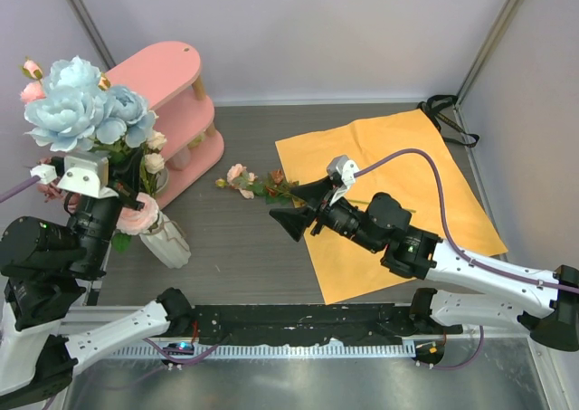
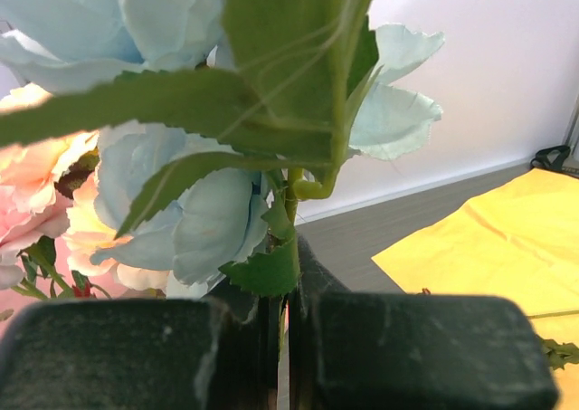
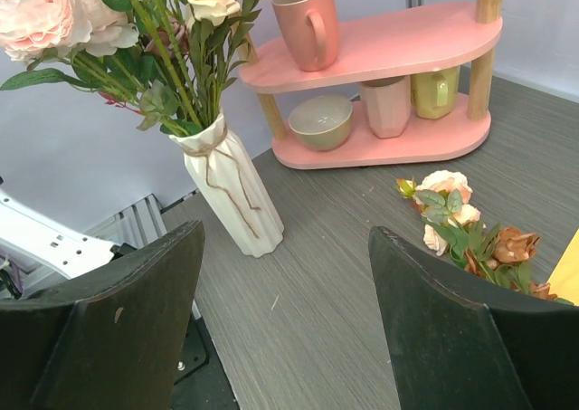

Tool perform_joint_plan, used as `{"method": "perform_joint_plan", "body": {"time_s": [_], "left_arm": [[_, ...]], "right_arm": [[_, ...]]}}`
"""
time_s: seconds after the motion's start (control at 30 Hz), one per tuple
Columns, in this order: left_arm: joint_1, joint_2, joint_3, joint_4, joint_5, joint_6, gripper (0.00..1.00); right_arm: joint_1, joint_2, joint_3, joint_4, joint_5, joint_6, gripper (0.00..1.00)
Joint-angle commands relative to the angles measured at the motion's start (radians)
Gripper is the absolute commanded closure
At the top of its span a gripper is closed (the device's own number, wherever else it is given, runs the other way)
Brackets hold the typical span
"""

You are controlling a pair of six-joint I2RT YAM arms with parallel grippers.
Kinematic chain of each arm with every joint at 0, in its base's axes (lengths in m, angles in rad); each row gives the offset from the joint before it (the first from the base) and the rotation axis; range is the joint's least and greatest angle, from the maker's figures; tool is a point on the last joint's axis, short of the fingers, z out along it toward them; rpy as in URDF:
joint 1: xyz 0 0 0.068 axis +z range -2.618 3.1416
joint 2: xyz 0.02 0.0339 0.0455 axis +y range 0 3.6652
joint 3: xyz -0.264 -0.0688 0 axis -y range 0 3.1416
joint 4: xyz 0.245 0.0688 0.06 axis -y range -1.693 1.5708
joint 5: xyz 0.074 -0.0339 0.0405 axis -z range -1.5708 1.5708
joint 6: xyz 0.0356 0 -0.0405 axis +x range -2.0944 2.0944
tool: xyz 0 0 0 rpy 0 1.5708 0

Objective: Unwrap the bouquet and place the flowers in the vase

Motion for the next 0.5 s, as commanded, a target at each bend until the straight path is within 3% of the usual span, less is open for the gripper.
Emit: {"method": "perform_joint_plan", "body": {"time_s": [0.0,0.23,0.47], "left_arm": [[-0.002,-0.016,-0.014,0.062,-0.038,-0.006,1.00],[-0.002,-0.027,-0.061,0.066,-0.092,-0.026,1.00],[-0.002,-0.065,-0.176,0.125,-0.286,-0.101,1.00]], "right_arm": [[0.003,-0.019,0.003,0.028,0.020,-0.011,0.21],[0.002,-0.034,-0.011,0.026,0.029,-0.007,0.21],[0.002,-0.023,-0.022,0.034,0.032,-0.005,0.21]]}}
